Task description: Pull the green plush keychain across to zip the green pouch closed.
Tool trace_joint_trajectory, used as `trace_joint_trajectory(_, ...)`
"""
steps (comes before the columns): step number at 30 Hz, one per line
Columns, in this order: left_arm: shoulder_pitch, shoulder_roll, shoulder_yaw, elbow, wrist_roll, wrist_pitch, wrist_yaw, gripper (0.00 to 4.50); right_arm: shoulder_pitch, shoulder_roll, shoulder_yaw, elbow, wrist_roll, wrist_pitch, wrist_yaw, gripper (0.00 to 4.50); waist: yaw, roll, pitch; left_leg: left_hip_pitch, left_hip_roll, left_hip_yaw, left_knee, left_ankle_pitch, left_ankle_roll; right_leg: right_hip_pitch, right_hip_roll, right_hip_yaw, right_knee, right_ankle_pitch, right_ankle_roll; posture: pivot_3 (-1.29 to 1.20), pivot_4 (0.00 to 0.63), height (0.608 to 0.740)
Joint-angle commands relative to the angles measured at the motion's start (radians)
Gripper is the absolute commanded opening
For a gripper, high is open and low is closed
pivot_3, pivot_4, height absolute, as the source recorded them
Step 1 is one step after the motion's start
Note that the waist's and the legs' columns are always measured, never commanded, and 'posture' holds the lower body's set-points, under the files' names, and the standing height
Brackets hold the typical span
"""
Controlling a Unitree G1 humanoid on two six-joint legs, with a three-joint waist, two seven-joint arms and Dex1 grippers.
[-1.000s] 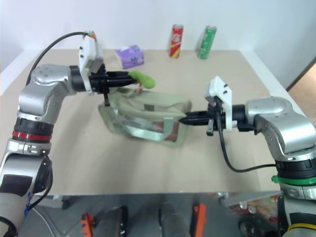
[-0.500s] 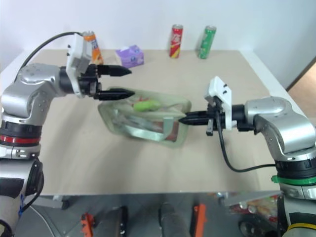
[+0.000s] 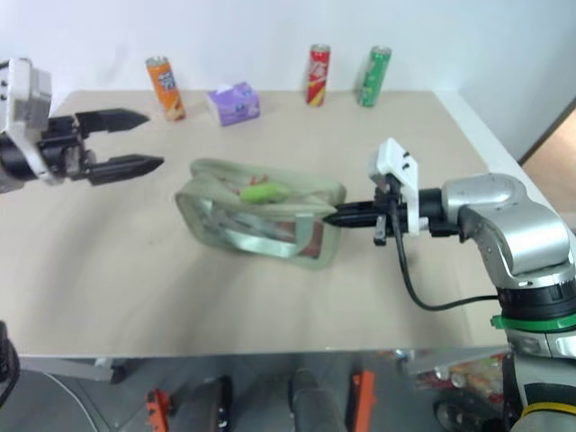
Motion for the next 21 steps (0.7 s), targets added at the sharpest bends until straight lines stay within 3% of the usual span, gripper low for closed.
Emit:
trace_joint_trajectory(1,0.076,0.045,0.034,-0.022,-0.009,-0.011,-0.028,4.47,-0.022,0.004,-0.001,-0.004,0.001,-0.014,0.01,0.0,0.0,0.0,0.0,0.0,0.0,0.0,0.0,0.0,0.0,0.0,0.0,0.0,0.0,0.0,0.0,0.0,0.15,0.74)
trace_joint_trajectory(8,0.149,0.015,-0.033,-0.02,0.018,-0.056,-0.038,4.47,-0.026,0.017,-0.001,-0.005,-0.001,-0.011,0.012,0.0,0.003,0.0,0.0,0.0,0.0,0.0,0.0,0.0,0.0,0.0,0.0,-0.001,0.0,0.0,-0.001,0.0,0.15,0.74)
trace_joint_trajectory(21,0.029,-0.077,-0.152,0.047,0.061,-0.078,-0.018,4.47,0.008,0.0,-0.034,-0.042,0.014,0.013,-0.008,0.0,0.003,0.0,0.0,0.0,0.001,0.0,0.0,0.0,0.0,0.0,0.001,-0.001,0.0,0.001,-0.001,0.0,0.15,0.74)
